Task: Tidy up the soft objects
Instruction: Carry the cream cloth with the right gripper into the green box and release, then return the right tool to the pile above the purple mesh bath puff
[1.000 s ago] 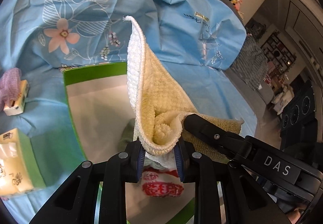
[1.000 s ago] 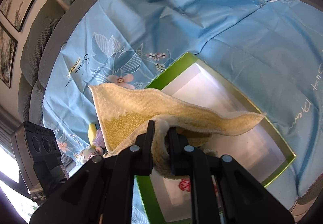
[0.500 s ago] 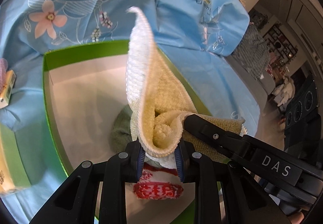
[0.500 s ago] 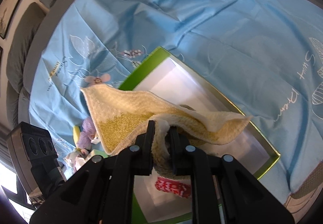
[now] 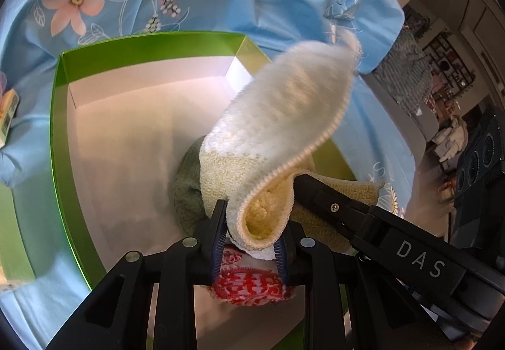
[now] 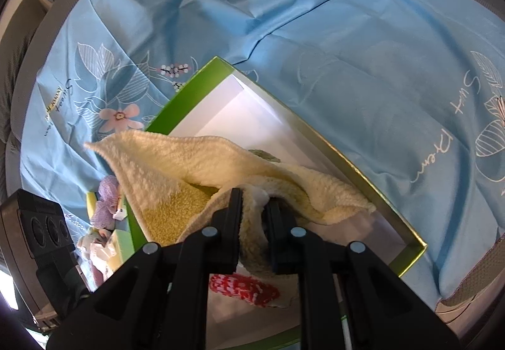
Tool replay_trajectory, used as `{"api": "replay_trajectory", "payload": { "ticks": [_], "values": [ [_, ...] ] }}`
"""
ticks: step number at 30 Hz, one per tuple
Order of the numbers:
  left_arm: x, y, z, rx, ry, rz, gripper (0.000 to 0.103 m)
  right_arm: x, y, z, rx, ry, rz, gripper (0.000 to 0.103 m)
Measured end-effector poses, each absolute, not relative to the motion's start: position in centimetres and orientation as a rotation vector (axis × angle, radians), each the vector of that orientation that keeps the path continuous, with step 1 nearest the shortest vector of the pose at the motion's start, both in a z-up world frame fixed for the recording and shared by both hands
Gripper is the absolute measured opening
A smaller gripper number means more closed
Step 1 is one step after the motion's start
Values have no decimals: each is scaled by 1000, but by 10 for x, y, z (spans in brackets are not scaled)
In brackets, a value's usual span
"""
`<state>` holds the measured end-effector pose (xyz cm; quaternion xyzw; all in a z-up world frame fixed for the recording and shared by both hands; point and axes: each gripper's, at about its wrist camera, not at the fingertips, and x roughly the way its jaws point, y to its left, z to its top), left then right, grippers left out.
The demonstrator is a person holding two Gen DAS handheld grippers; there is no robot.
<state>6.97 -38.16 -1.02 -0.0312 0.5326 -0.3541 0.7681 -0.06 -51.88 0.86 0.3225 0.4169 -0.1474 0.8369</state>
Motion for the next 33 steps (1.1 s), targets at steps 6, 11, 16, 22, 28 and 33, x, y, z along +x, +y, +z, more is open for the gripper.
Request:
{"api": "replay_trajectory", "payload": {
  "ticks": [6, 11, 16, 22, 28, 33],
  "values": [
    [69, -383, -7, -79, 1154, -757, 26, -2, -520, 9, 668, 890, -342, 26],
    [65, -377, 7, -96, 1132, -736, 38, -7, -520, 14, 674, 849, -356, 47],
    [55, -362, 30, -111, 1069, -732, 62, -18, -517, 31, 652, 757, -389, 80],
    [53, -328, 54, -158, 989, -628, 79, -23, -501, 53, 603, 684, -352, 95],
    [53, -275, 65, -209, 941, -550, 81, -18, -478, 63, 550, 678, -316, 102],
    [56, -222, 68, -247, 906, -417, 81, -13, -453, 71, 488, 674, -308, 102]
  ]
}}
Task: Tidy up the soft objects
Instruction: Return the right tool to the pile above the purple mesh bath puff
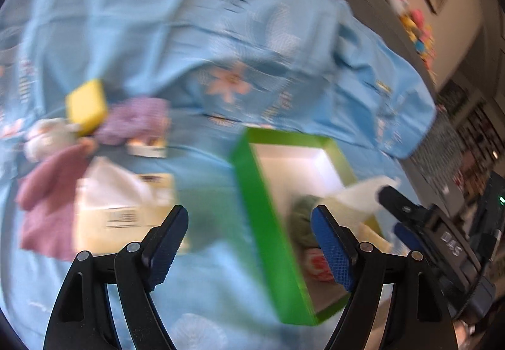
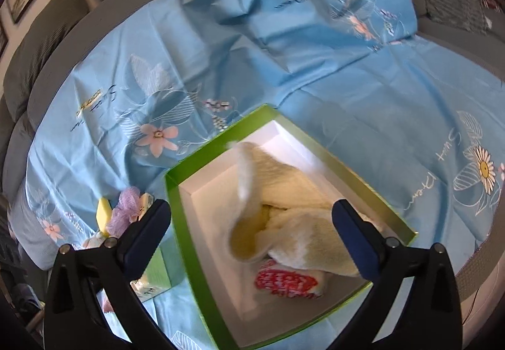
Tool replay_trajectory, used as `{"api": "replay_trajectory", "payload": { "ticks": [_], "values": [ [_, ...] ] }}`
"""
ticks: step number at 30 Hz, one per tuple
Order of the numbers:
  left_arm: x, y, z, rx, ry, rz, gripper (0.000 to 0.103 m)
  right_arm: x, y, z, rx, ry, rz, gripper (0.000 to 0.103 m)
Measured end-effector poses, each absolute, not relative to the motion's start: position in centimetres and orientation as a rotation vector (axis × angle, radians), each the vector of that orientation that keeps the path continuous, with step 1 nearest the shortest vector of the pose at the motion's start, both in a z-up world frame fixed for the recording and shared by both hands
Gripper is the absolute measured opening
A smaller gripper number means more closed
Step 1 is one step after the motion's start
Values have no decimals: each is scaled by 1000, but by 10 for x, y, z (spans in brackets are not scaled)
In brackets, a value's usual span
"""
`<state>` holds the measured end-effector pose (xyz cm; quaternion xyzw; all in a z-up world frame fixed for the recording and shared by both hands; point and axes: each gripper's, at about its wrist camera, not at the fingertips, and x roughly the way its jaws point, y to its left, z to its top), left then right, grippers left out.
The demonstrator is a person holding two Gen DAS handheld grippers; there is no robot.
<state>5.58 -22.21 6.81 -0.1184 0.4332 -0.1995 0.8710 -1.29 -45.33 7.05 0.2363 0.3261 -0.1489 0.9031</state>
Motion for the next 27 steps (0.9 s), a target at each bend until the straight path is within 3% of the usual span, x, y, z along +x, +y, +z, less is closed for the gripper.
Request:
{"api": "replay_trajectory", "payload": {
  "ticks": [11, 17, 27],
  "values": [
    [56, -100, 54, -258, 843, -106, 81, 3, -376, 82, 365, 662, -117, 102],
    [71, -34, 14, -304, 896, 10, 81, 18, -334, 66, 275, 717, -36, 102],
    [74, -22, 4, -265, 932, -4, 81, 69, -294, 38, 298, 852, 49, 102]
  ]
}}
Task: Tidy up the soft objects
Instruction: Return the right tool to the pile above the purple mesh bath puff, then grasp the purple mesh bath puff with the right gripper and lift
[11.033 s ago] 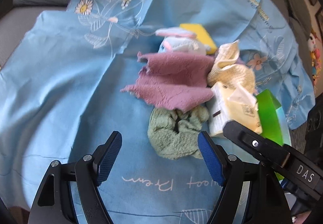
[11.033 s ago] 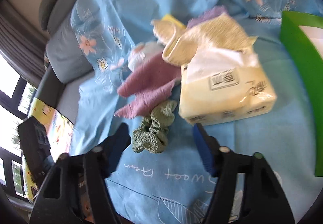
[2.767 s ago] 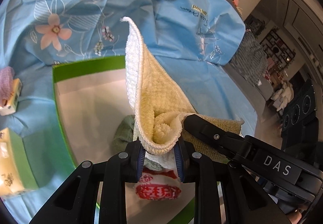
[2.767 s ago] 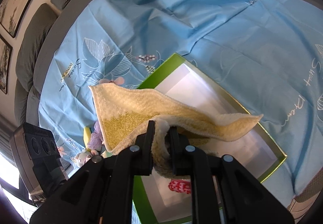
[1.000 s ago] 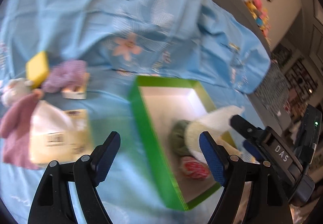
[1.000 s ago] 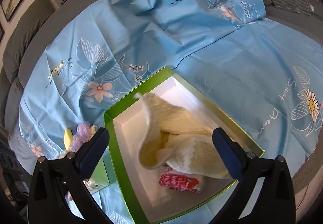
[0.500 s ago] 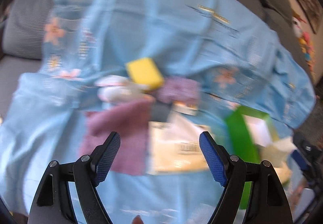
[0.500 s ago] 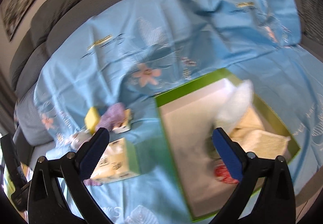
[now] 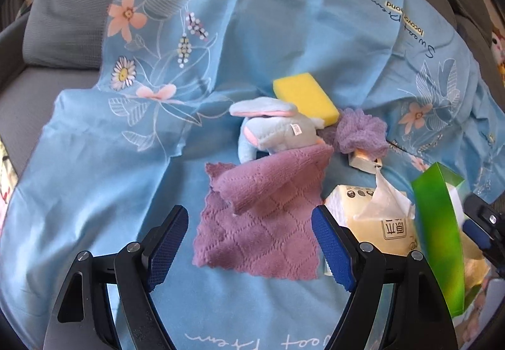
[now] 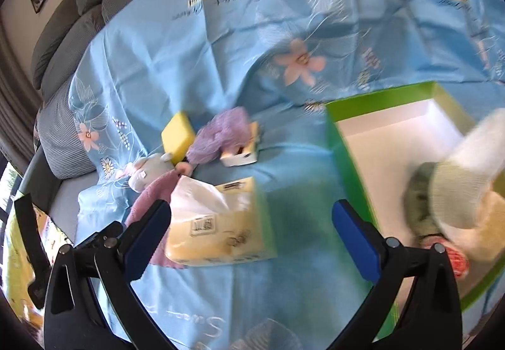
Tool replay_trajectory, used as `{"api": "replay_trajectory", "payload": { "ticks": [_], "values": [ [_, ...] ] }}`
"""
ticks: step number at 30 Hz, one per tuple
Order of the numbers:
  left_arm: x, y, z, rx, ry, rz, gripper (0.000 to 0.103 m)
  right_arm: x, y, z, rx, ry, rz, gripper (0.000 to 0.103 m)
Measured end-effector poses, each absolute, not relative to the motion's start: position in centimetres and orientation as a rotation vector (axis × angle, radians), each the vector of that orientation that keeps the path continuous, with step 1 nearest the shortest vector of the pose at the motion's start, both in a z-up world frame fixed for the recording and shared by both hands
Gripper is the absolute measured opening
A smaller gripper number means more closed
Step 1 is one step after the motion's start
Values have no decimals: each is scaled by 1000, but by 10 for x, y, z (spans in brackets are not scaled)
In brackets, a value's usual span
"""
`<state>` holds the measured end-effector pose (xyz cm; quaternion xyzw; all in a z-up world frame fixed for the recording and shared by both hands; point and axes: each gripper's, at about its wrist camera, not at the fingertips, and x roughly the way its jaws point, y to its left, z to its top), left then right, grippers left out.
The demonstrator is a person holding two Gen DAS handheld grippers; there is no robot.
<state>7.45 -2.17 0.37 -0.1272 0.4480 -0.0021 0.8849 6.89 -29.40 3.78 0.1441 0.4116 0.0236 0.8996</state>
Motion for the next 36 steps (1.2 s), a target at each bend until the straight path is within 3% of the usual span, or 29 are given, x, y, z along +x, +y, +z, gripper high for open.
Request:
{"api": "replay_trajectory", "payload": {
  "ticks": [10, 16, 20, 22, 23, 24, 36],
  "values": [
    [91, -10, -6, -357, 953, -70, 81, 178, -239, 18, 254, 991, 100, 100],
    [99, -13, -12, -408, 996, -119, 81, 226, -226, -9, 209, 1064, 46, 83],
    [99, -17, -11, -393, 989, -122, 81, 243, -224, -22, 188, 1099, 24, 62],
    [100, -17, -12, -397, 997, -123, 81, 247, -225, -28, 208, 1123, 24, 43],
    [100, -17, -12, -401, 1002, -123, 81, 247, -225, -31, 213, 1134, 26, 19],
    [101, -17, -13, -404, 1004, -124, 81, 246, -225, -34, 216, 1144, 32, 9],
    [95, -26, -8, -422, 984, -196, 81, 164, -212, 37, 324, 985, 333, 8]
  ]
}}
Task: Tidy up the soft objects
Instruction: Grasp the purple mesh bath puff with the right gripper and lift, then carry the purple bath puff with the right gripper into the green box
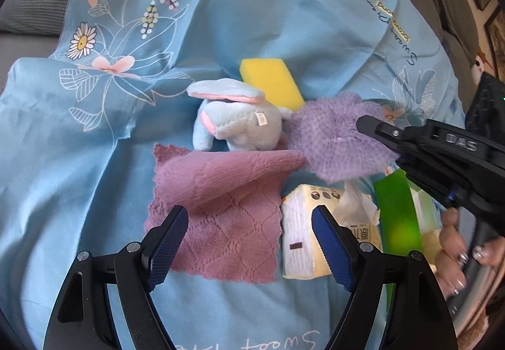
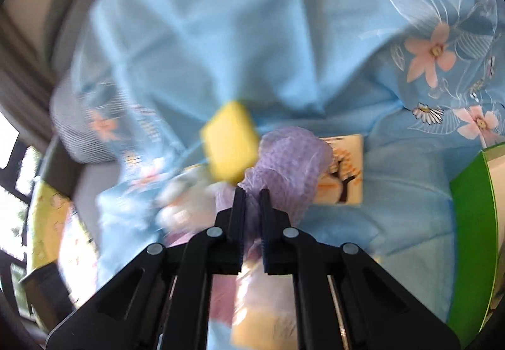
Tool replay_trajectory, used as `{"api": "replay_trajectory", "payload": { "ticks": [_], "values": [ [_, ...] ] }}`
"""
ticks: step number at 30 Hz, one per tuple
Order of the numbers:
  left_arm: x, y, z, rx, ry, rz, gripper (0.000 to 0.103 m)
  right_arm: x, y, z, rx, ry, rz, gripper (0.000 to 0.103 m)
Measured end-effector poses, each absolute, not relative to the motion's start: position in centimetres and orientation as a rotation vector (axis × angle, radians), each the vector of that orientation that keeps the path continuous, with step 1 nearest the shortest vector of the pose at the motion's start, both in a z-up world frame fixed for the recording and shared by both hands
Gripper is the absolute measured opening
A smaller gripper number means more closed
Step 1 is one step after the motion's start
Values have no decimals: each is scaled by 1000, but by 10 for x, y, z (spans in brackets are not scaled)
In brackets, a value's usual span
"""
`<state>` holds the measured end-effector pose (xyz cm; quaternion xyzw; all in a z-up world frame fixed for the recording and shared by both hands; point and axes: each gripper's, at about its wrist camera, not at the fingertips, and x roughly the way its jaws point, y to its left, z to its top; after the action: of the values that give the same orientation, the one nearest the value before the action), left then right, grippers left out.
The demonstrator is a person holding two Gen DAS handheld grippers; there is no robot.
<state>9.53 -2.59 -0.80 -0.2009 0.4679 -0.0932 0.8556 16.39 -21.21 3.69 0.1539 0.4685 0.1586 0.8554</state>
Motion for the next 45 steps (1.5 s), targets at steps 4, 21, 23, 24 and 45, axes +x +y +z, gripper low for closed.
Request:
{"api": "replay_trajectory", "payload": {
  "ticks": [4, 21, 23, 24, 45],
  "values": [
    [90, -43, -7, -381, 977, -238, 81, 138, -210, 40, 373, 987, 406, 8],
    [57, -95, 20, -238, 850, -393, 32, 73, -222, 40, 413, 901, 411, 9],
    [54, -103, 24, -214, 836, -401, 31, 63, -231, 46, 422, 863, 398, 9],
    [53, -106, 26, -219, 837, -411, 32, 59, -235, 48, 422, 850, 384, 9],
    [39, -243, 78, -164, 764, -566, 32, 12, -365, 87, 575, 659, 239, 10]
  ]
}}
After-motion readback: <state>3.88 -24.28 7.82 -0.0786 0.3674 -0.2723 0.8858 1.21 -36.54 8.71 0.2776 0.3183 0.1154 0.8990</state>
